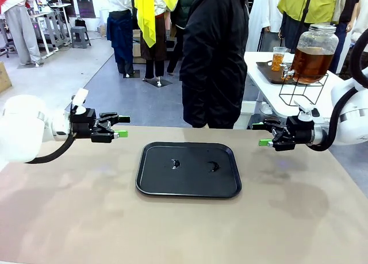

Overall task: Pour the drink into the iced cup.
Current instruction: Open the gripper to release the iced cup you were holding.

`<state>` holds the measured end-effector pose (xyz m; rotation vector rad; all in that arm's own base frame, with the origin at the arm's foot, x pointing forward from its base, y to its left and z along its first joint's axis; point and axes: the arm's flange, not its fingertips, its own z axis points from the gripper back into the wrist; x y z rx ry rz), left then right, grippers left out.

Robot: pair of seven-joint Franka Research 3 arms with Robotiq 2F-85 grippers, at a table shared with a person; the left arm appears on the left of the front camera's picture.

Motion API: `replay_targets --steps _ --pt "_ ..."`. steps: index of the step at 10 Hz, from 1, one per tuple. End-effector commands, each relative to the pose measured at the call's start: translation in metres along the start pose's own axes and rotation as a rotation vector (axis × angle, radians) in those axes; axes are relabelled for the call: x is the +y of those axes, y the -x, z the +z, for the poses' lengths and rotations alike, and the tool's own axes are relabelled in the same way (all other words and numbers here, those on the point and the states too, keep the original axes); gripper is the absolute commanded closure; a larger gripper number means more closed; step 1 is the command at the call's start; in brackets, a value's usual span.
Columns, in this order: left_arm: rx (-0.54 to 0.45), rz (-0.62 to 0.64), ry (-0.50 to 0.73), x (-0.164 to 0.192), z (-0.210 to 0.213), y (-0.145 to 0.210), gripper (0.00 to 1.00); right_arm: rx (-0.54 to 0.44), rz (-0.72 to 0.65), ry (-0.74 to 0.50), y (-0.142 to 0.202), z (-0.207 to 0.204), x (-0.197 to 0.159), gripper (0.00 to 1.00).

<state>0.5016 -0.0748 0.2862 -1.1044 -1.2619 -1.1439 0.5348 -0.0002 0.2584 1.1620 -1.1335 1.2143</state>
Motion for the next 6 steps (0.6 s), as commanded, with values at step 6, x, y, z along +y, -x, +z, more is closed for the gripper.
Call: replay_targets --steps 6 --pt "0.003 -0.002 -0.002 -0.0006 -0.0001 -0.0012 0.00 0.000 0.004 -0.011 -0.0022 -0.0007 0.0000 0.00"
